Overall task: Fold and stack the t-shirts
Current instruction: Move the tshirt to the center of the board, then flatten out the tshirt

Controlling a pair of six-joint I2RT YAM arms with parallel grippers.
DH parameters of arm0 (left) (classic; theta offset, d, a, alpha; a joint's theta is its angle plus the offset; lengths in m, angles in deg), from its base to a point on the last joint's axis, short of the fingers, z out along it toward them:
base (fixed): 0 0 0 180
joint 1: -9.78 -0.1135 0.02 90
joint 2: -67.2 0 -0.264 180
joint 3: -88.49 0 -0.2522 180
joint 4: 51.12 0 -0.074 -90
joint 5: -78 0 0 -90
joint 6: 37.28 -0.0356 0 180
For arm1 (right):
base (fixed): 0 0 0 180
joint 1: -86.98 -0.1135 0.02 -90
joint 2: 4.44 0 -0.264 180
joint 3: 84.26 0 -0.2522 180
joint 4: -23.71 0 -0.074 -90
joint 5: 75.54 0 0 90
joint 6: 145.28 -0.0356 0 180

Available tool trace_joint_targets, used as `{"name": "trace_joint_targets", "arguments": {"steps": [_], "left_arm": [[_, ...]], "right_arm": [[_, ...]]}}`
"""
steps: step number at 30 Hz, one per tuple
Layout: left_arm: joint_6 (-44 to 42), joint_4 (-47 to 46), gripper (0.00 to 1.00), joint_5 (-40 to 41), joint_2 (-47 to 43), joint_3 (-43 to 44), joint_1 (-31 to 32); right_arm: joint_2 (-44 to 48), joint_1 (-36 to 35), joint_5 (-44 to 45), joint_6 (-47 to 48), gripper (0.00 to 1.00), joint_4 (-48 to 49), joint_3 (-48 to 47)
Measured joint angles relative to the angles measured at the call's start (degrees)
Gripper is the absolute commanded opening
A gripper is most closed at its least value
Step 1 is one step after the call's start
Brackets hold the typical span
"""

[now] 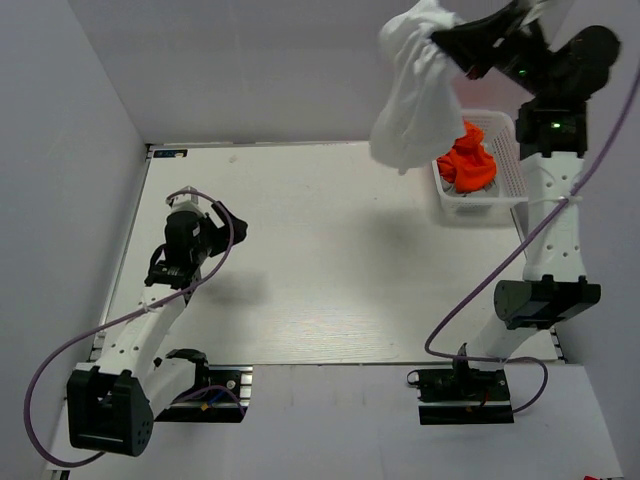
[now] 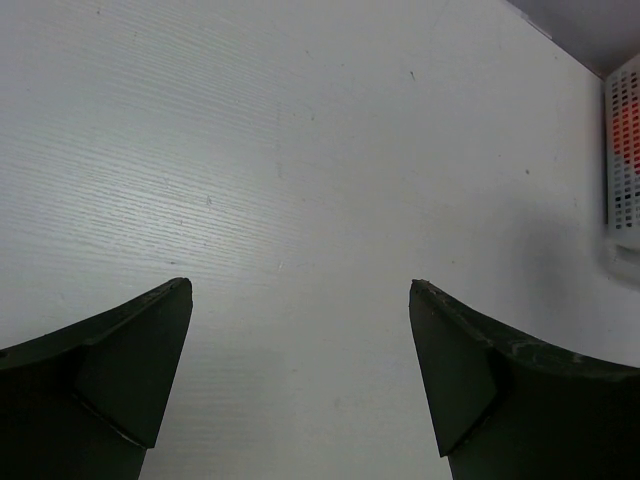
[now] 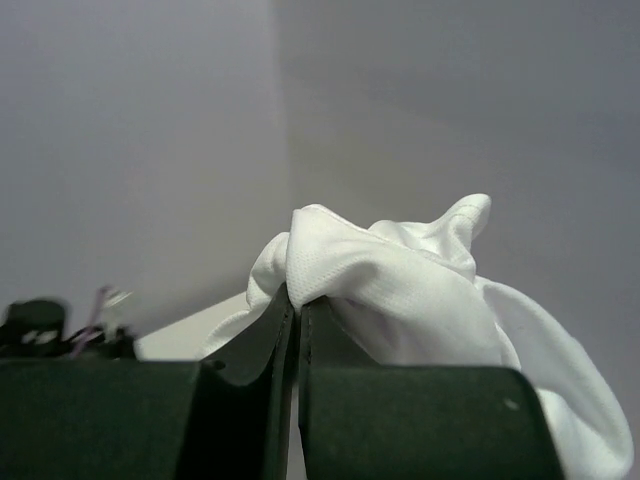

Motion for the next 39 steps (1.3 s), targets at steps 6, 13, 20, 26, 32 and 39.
{"name": "trace_joint_targets", "arguments": {"steps": [6,13,20,26,32,39], "left_arm": [[1.3,2.6,1.00,1.4,-4.6,-0.2,0.0],[5.4,5.0,1.00,3.8,-8.8,-2.7,0.0],[8.9,5.3,1.00,4.5,-8.3,-6.5,0.0],[9.1,6.8,1.00,3.8,1.4,-5.7,0.3],[8.8,10.3,0.91,2.4,8.3,-5.2,0.8],[8.3,11.6,0.77,3.4,14.0,-4.8,2.8]], "right_arm": [[-2.9,-16.1,-3.5,7.0,0.00,-5.5,2.9],[1.6,-23.1,5.1,12.5,0.00,-2.6,27.9],[3.1,-20.7,31.7,11.2,0.90,-4.2,58.8],[3.9,-20.1,45.7,10.9,0.90,-8.2,63.0],[5.3,-22.0,50.1,14.8,0.90,-12.3,62.9],[6.0,-26.8,49.5,16.3,0.90,-15.8,71.4]]}}
